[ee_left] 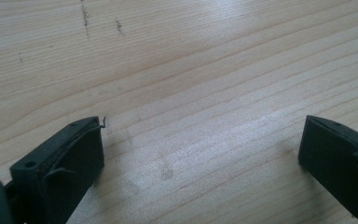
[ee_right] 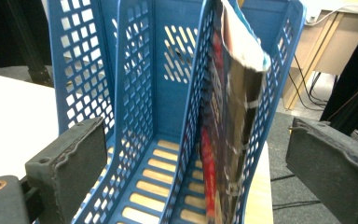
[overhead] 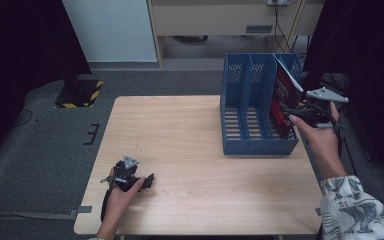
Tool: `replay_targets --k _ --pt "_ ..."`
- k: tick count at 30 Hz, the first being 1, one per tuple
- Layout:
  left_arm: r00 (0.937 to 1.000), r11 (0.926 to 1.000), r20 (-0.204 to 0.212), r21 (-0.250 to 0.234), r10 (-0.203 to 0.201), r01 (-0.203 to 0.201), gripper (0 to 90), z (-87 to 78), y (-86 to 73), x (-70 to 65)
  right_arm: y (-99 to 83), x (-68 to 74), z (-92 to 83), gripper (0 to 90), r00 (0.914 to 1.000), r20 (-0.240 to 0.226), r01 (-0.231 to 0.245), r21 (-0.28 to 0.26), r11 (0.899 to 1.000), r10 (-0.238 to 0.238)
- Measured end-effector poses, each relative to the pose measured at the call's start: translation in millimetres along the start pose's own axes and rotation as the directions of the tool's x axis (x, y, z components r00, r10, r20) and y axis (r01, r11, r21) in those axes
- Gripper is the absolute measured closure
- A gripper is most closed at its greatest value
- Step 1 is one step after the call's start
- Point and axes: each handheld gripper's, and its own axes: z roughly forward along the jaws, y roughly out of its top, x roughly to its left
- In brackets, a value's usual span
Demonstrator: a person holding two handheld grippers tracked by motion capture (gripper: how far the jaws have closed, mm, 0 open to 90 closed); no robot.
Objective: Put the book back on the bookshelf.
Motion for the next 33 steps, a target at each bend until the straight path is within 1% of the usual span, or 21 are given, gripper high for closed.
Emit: replay_targets --k 5,8,13,16,20,26,28,29,33 --pt "1.0000 1.0000 0.000 0.000 0.000 0.000 0.0 0.0 0.0 -0.1 -7.6 0.5 -1.7 4.8 0.9999 -0.009 -0.013 0.007 1.000 0.013" --pt "1.0000 1.0000 0.000 0.000 0.000 0.000 0.0 0.0 0.0 -0.1 -11.9 3.2 -3.3 4.5 0.9998 -0.018 -0.007 0.013 1.000 0.007" --pt "1.0000 1.0000 0.000 0.000 0.000 0.000 0.0 0.0 0.0 -0.2 -19.3 7.6 -6.3 4.3 0.9994 -0.032 -0.011 0.019 1.000 0.012" --pt "1.0000 1.0000 0.000 0.000 0.000 0.000 0.0 0.0 0.0 -0.2 -23.9 10.6 -8.5 4.2 0.9994 -0.030 -0.014 0.023 1.000 0.015" --pt "1.0000 1.0000 0.000 0.000 0.001 -0.001 0.0 0.0 0.0 -0.4 -30.2 17.2 -11.9 3.9 0.9990 -0.044 0.005 0.039 0.999 -0.004" --pt "1.0000 1.0000 0.001 0.000 0.000 0.000 0.0 -0.1 -0.1 -0.8 -35.3 24.7 -16.9 3.9 0.9983 -0.056 0.018 0.038 0.999 -0.016" --pt "1.0000 1.0000 0.001 -0.001 -0.001 0.001 0.0 -0.1 -0.1 -0.8 -38.2 26.7 -19.0 3.9 0.9981 -0.062 0.007 0.030 1.000 -0.006" --pt "1.0000 1.0000 0.001 0.000 0.000 0.000 0.0 -0.1 -0.1 -0.8 -40.2 27.7 -19.8 3.8 0.9979 -0.064 0.003 0.034 0.999 -0.001" --pt "1.0000 1.0000 0.000 -0.001 -0.001 0.001 0.0 -0.1 -0.2 -1.0 -48.3 32.5 -23.0 3.8 0.9972 -0.074 0.011 0.045 0.999 -0.007"
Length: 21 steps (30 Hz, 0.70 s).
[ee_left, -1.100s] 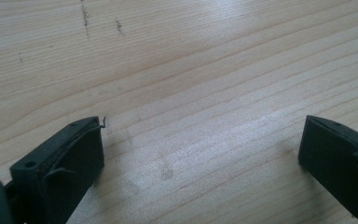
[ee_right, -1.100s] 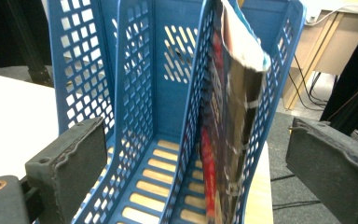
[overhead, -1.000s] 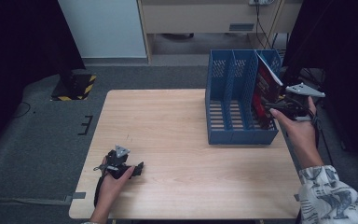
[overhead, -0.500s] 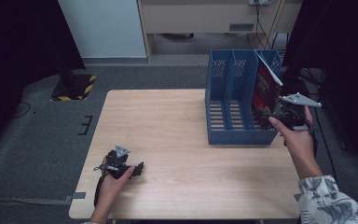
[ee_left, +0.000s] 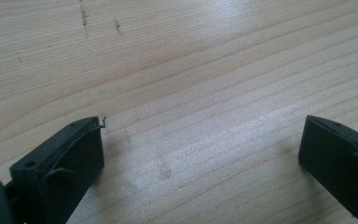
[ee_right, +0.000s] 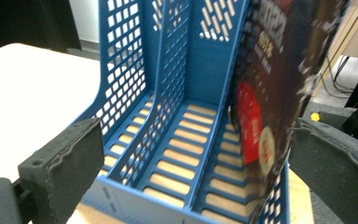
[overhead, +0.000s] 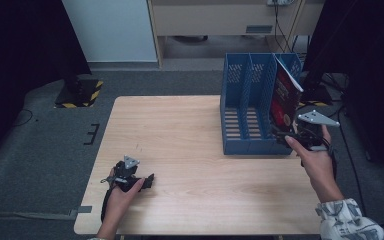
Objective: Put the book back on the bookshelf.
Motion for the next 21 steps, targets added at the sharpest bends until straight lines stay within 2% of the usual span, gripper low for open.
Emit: replay_targets --k 8,11,14,17,21 --pt "1.0000 1.0000 0.000 0.000 0.000 0.000 0.0 0.1 0.2 -0.2 -8.9 17.0 -3.2 3.9 0.9996 -0.025 0.015 0.015 1.000 -0.015" --pt "1.0000 1.0000 -0.001 0.000 -0.001 0.001 0.0 0.2 0.3 -0.3 -12.1 25.4 -2.3 4.1 0.9985 -0.051 0.023 0.027 0.999 -0.021" --pt "1.0000 1.0000 -0.001 0.000 0.000 0.000 0.0 0.2 0.2 -0.3 -16.9 35.5 0.1 4.3 0.9965 -0.072 0.045 0.036 0.998 -0.042" --pt "1.0000 1.0000 -0.001 0.000 0.000 0.000 0.0 0.2 0.2 -0.4 -22.5 47.0 2.7 4.6 0.9941 -0.099 0.047 0.043 0.998 -0.043" --pt "1.0000 1.0000 0.003 0.000 0.003 -0.003 0.0 0.0 0.0 -0.7 -27.9 67.8 6.4 4.6 0.9881 -0.139 0.072 0.047 0.996 -0.065"
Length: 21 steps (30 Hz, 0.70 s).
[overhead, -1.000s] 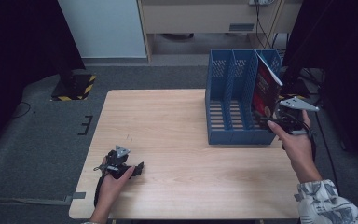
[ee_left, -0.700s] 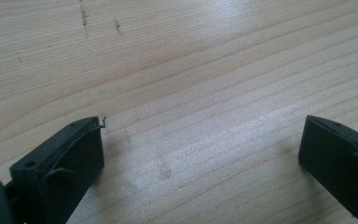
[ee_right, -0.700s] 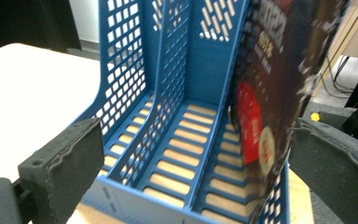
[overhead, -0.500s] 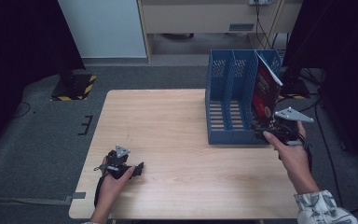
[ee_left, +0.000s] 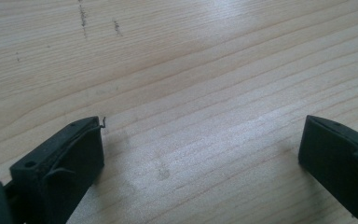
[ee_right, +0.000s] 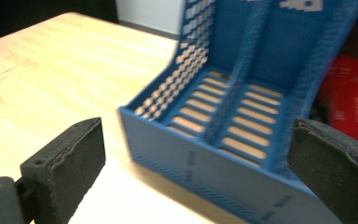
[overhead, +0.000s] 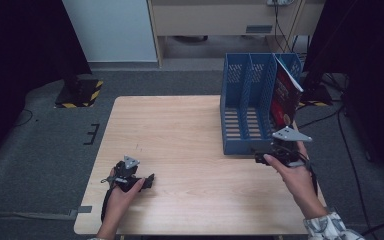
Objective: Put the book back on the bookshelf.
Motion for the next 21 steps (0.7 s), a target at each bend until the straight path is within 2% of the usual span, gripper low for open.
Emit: replay_targets --k 9,14,21 --pt "1.0000 1.0000 0.003 0.000 0.004 -0.004 0.0 -0.2 -0.1 -0.2 -7.2 42.0 24.5 4.7 0.9946 -0.076 0.074 0.041 0.996 -0.070" --pt "1.0000 1.0000 0.004 -0.001 0.004 -0.004 0.0 0.0 0.0 -0.3 -13.2 63.1 37.7 4.7 0.9856 -0.123 0.124 0.063 0.990 -0.115" --pt "1.0000 1.0000 0.004 -0.001 0.004 -0.004 0.0 0.0 0.0 -0.3 -29.8 88.7 56.7 4.8 0.9740 -0.178 0.161 0.112 0.981 -0.140"
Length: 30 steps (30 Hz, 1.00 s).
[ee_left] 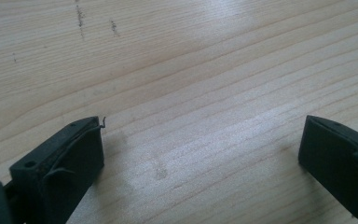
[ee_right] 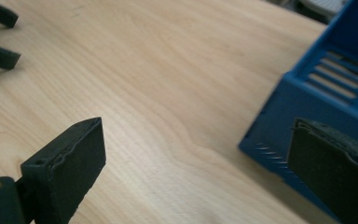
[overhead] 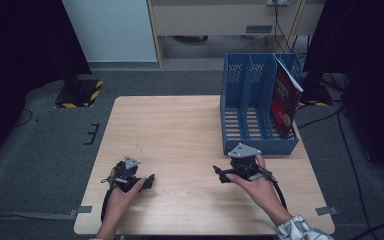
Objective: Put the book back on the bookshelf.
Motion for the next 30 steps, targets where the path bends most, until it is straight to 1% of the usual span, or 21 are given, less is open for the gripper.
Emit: replay_targets --k 3,4,6,8,12,16,18,19,20,21,22,25,27,28,30 --pt "1.0000 1.0000 0.001 0.000 0.001 -0.001 0.0 0.1 0.1 0.1 -4.8 8.2 9.2 4.9 0.9995 -0.026 0.020 0.038 0.999 -0.019" --pt "1.0000 1.0000 0.001 0.000 0.001 -0.001 0.0 0.1 0.1 0.1 -6.3 10.7 12.2 4.9 0.9993 -0.034 0.019 0.048 0.999 -0.018" --pt "1.0000 1.0000 0.001 0.000 0.001 -0.001 0.0 0.1 0.1 0.1 -9.3 15.5 17.9 5.0 0.9989 -0.046 0.005 0.062 0.998 -0.003" --pt "1.0000 1.0000 0.001 0.000 0.001 -0.001 0.0 0.1 0.1 0.1 -12.2 19.7 23.6 4.9 0.9981 -0.061 0.006 0.079 0.997 -0.001" --pt "1.0000 1.0000 0.001 0.000 0.001 -0.001 0.0 0.1 0.1 0.1 -16.3 24.9 36.6 5.0 0.9973 -0.073 -0.005 0.102 0.995 0.013" --pt "1.0000 1.0000 0.002 0.000 0.002 -0.002 0.0 0.1 0.1 0.2 -17.3 27.9 50.0 5.3 0.9979 -0.064 -0.004 0.123 0.992 0.012" --pt "1.0000 1.0000 0.003 0.000 0.003 -0.003 0.0 0.2 0.2 0.2 -16.4 27.4 56.2 5.7 0.9989 -0.045 -0.010 0.122 0.992 0.015" --pt "1.0000 1.0000 0.003 0.000 0.003 -0.003 0.0 0.2 0.2 0.3 -15.7 26.8 59.0 5.9 0.9990 -0.036 -0.023 0.117 0.993 0.027" --pt "1.0000 1.0000 0.003 0.000 0.003 -0.003 0.0 0.2 0.2 0.2 -15.3 25.4 61.2 5.8 0.9989 -0.034 -0.027 0.128 0.991 0.031" --pt "1.0000 1.0000 0.003 0.000 0.003 -0.003 0.0 0.2 0.2 0.2 -15.6 24.3 65.4 6.0 0.9990 -0.021 -0.037 0.125 0.991 0.040" --pt "1.0000 1.0000 0.003 0.000 0.004 -0.004 0.0 0.2 0.2 0.3 -16.0 23.3 67.1 6.5 0.9989 -0.016 -0.041 0.130 0.991 0.043" --pt "1.0000 1.0000 0.003 0.000 0.004 -0.004 0.0 0.3 0.3 0.3 -19.4 21.3 73.8 6.5 0.9967 -0.004 -0.079 0.147 0.986 0.081" --pt "1.0000 1.0000 0.003 0.000 0.004 -0.004 0.0 0.3 0.3 0.2 -22.3 21.0 77.6 5.8 0.9966 0.007 -0.083 0.158 0.984 0.083" --pt "1.0000 1.0000 0.004 0.000 0.004 -0.004 0.0 0.3 0.3 0.2 -23.0 20.2 78.0 5.8 0.9961 0.004 -0.088 0.155 0.984 0.088" --pt "1.0000 1.0000 0.004 0.000 0.003 -0.003 0.0 0.5 0.5 0.1 -22.7 20.2 78.8 5.2 0.9946 0.019 -0.104 0.152 0.983 0.102"
